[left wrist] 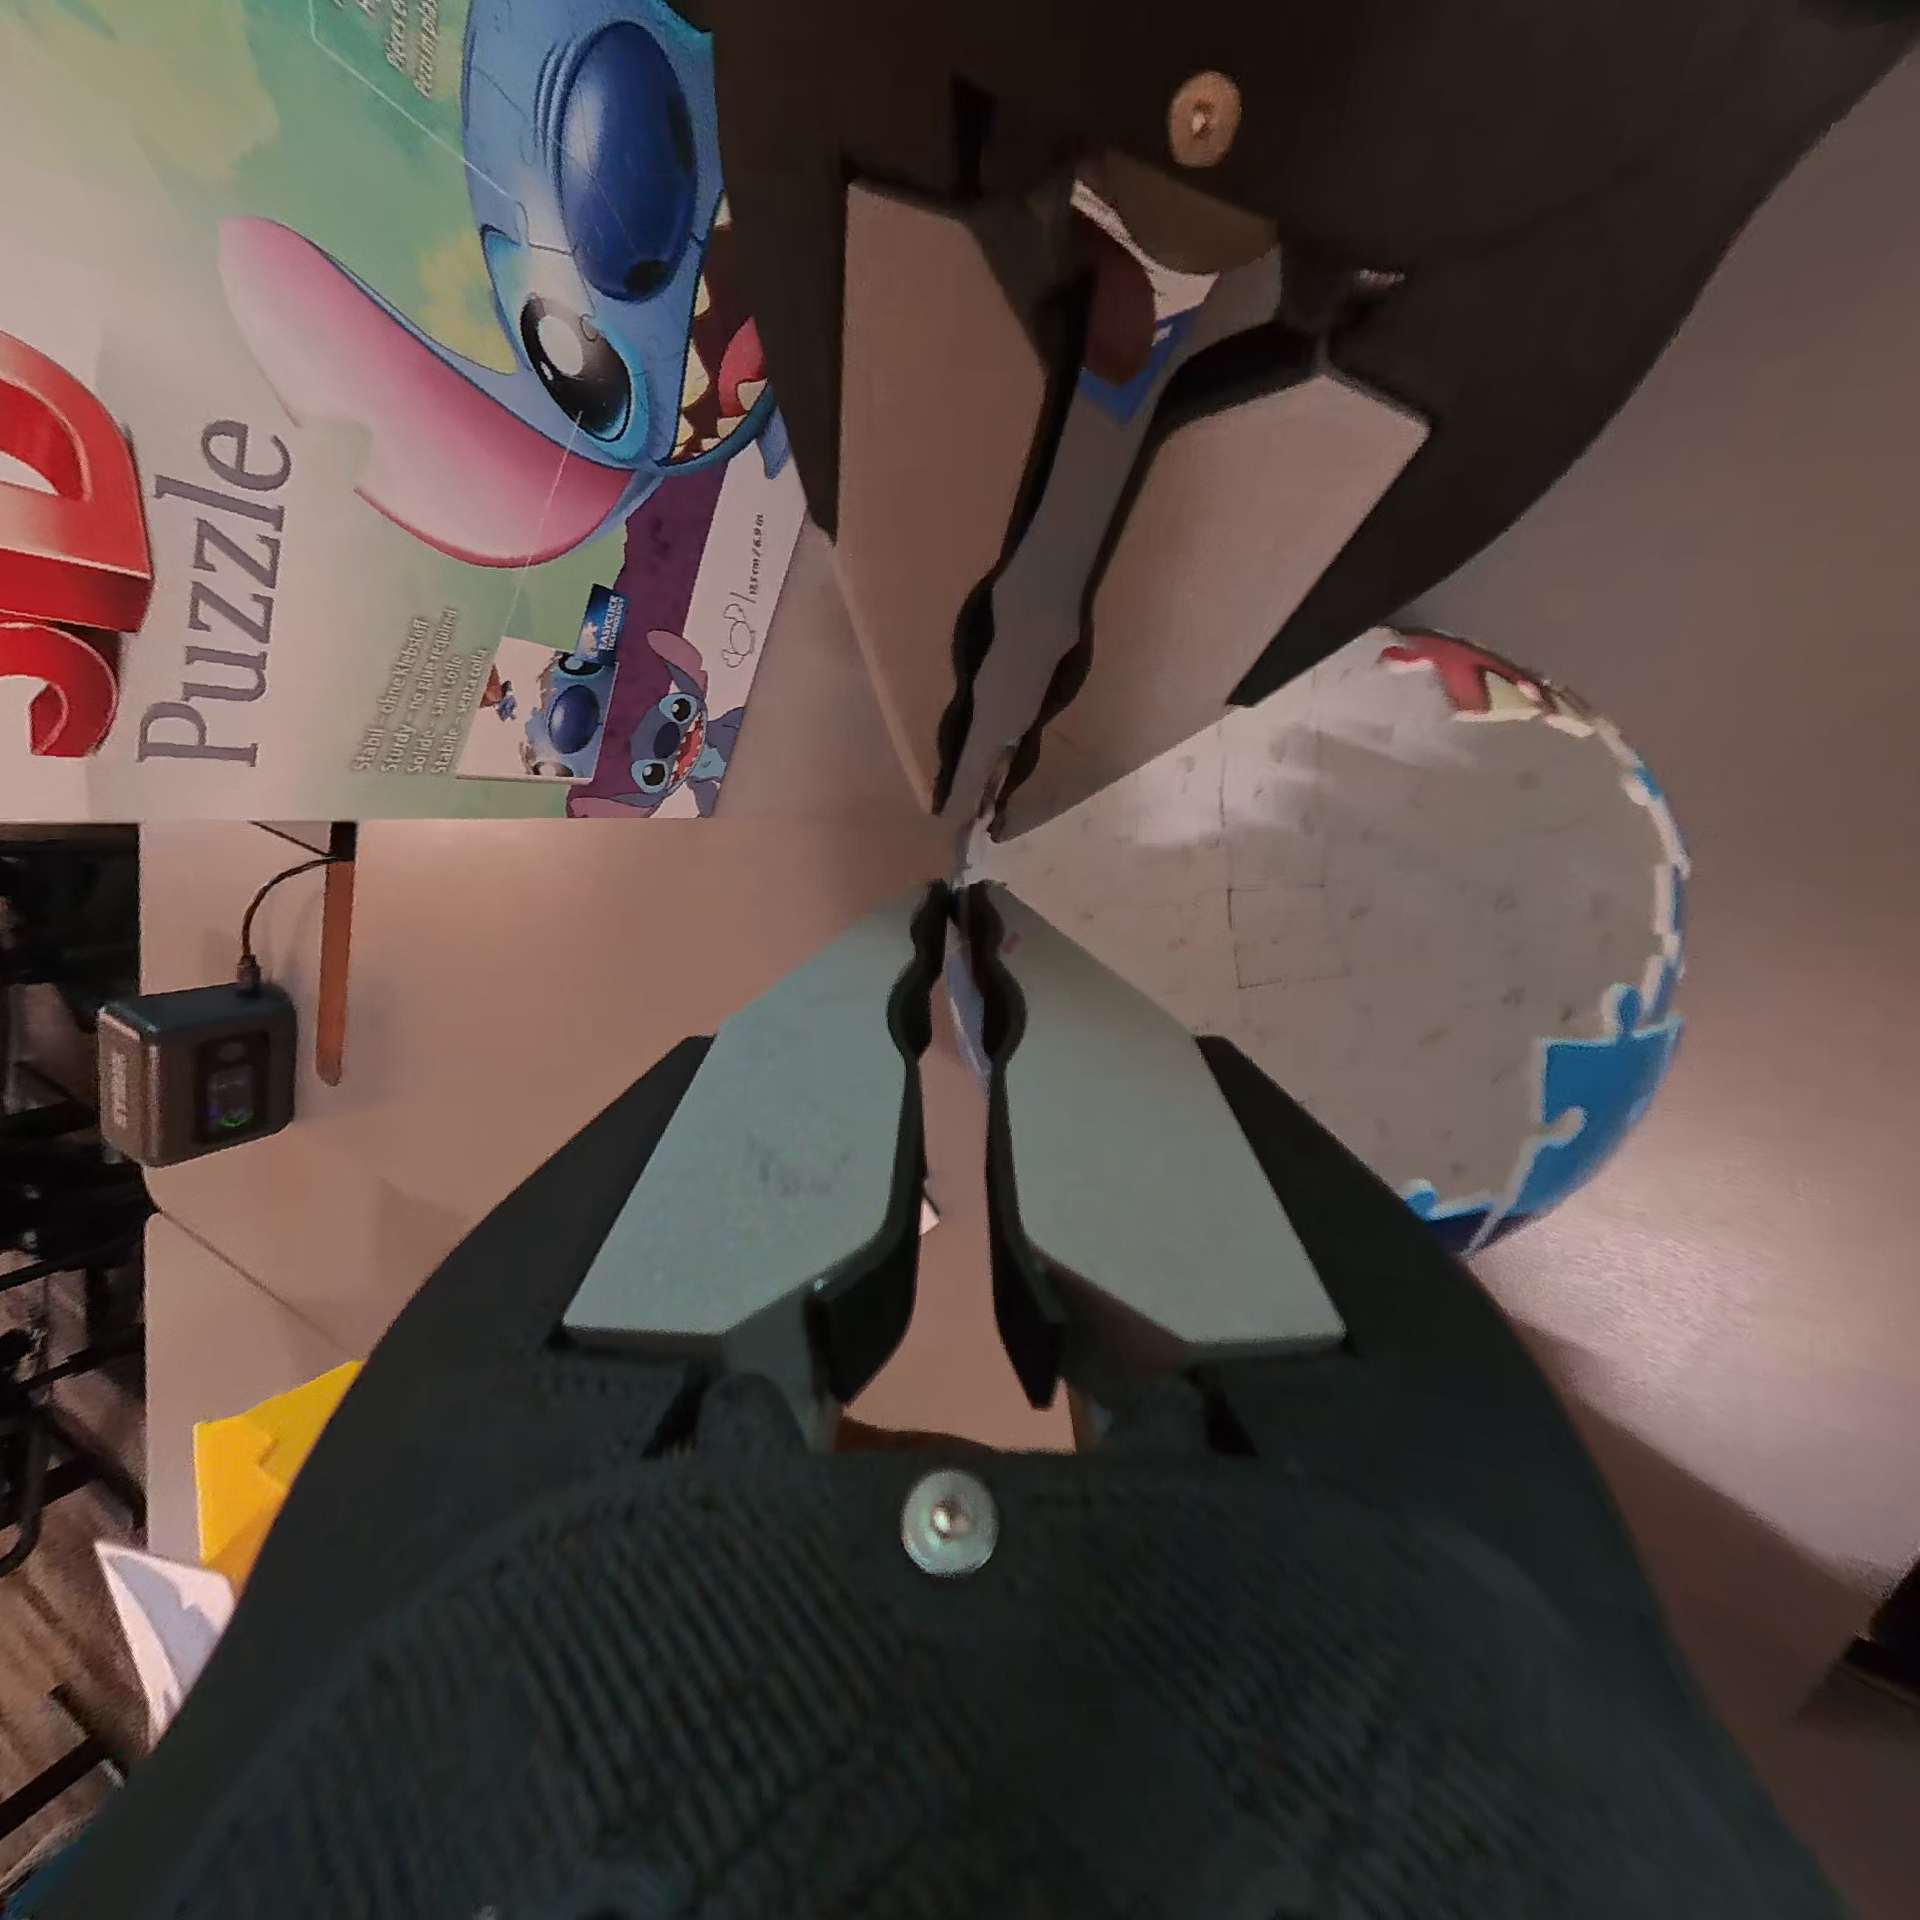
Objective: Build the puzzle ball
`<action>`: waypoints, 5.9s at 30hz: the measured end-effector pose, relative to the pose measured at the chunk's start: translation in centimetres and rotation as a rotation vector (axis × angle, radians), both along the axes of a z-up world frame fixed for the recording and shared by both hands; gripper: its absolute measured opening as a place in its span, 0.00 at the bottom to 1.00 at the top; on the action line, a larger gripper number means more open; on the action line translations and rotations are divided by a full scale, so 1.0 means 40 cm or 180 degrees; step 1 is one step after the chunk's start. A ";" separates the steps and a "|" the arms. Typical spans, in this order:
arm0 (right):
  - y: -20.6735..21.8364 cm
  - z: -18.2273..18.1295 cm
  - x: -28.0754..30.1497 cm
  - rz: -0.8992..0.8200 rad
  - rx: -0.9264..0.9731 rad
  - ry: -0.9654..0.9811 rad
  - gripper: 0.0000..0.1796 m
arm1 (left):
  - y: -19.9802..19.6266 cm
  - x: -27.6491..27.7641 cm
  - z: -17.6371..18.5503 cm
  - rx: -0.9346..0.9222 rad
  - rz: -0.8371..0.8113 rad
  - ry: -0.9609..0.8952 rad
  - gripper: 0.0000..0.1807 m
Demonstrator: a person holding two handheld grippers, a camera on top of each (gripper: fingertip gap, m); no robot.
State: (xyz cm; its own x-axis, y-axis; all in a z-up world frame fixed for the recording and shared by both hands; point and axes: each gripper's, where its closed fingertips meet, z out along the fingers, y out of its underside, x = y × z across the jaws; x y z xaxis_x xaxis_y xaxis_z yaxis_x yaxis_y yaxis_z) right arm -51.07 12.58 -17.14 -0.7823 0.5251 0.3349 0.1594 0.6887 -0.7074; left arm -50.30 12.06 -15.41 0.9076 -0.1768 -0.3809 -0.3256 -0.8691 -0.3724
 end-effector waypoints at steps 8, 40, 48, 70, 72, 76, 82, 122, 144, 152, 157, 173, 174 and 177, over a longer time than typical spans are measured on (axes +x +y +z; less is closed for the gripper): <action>0.001 -0.006 -0.003 0.0004 -0.0122 -0.0130 0.00 | 0.011 -0.003 -0.004 0.0038 -0.0025 -0.0016 0.01; 0.009 -0.078 0.165 0.0572 -0.1119 -0.0244 0.53 | -0.139 0.073 -0.175 0.1158 -0.0729 -0.0670 0.53; -0.025 -0.092 0.161 0.0639 -0.1088 -0.0303 0.61 | -0.111 0.093 -0.160 0.1450 -0.0816 -0.0957 0.61; -0.005 -0.101 0.136 0.0296 -0.0674 0.0271 0.64 | -0.071 0.078 -0.139 0.1894 -0.1161 -0.0714 0.64; -0.011 -0.092 0.141 0.0324 -0.0850 0.0128 0.64 | -0.076 0.086 -0.121 0.1931 -0.1104 -0.0937 0.63; -0.034 -0.065 0.156 0.0346 -0.1250 -0.0181 0.64 | -0.096 0.105 -0.075 0.1867 -0.0959 -0.1274 0.63; -0.092 -0.043 0.197 0.0194 -0.1678 -0.0634 0.64 | -0.152 0.136 -0.029 0.1347 -0.0713 -0.1385 0.61; -0.090 0.035 0.217 -0.0940 -0.4187 -0.1662 0.65 | -0.157 0.138 -0.015 -0.0205 -0.0458 -0.2485 0.55; -0.022 -0.045 0.178 -0.1302 -0.3708 -0.1769 0.63 | -0.108 0.096 -0.063 0.1358 -0.0494 -0.1633 0.52; -0.019 -0.040 0.162 -0.1282 -0.3500 -0.1711 0.64 | -0.101 0.085 -0.059 0.1869 -0.0846 -0.0366 0.54; -0.008 -0.040 0.148 -0.1312 -0.3354 -0.1716 0.63 | -0.089 0.068 -0.074 0.1914 -0.0927 0.0165 0.55; 0.058 0.003 0.208 -0.1194 -0.2512 -0.0751 0.67 | -0.098 0.038 -0.091 0.1833 -0.1408 0.1629 0.51; 0.064 0.006 0.218 -0.1196 -0.2414 -0.0655 0.67 | -0.099 0.034 -0.096 0.1798 -0.1407 0.1669 0.51; 0.076 0.002 0.239 -0.1222 -0.1991 -0.0336 0.68 | -0.103 0.024 -0.103 0.1761 -0.1369 0.1660 0.50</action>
